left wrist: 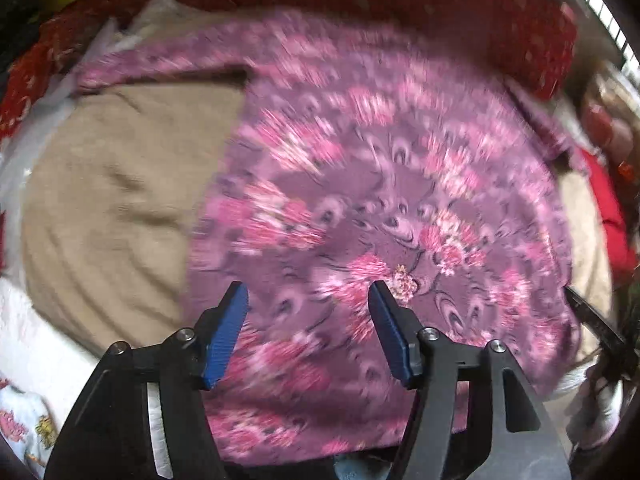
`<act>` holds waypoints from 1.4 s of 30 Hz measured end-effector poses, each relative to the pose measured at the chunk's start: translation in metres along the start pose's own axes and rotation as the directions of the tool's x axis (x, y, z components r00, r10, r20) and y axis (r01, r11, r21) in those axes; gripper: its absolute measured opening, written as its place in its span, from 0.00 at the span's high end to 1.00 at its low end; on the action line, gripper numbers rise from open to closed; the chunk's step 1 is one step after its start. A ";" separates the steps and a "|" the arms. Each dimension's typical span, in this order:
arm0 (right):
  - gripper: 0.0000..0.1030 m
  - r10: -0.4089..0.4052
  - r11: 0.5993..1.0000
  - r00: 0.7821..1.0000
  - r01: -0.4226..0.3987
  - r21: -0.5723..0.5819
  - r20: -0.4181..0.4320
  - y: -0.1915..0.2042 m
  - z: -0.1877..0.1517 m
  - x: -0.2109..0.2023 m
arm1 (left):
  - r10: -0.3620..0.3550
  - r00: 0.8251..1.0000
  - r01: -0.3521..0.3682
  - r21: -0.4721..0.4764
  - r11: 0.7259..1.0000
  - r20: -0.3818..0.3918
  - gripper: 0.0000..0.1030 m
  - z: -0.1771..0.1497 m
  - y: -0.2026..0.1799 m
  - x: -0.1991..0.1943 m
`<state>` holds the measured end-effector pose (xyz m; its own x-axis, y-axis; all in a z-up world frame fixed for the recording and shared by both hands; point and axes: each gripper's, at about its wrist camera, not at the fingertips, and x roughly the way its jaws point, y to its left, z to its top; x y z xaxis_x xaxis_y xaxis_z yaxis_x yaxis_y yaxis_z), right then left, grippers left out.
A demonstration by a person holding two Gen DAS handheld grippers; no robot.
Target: Fold small clothes
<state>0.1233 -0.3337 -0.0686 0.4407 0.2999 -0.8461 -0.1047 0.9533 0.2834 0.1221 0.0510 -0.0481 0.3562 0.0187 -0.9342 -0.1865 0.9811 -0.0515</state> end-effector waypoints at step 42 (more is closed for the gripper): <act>0.89 -0.225 0.803 0.862 -0.100 0.587 0.455 -0.271 0.229 -0.058 | -0.099 0.995 0.098 0.035 0.995 0.028 0.37 0.174 -0.065 0.090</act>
<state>0.3303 -0.6181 0.0072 0.8088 0.0272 -0.5875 0.3951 0.7147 0.5771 0.3253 0.0221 -0.0678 0.3980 -0.0735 -0.9144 -0.1183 0.9844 -0.1306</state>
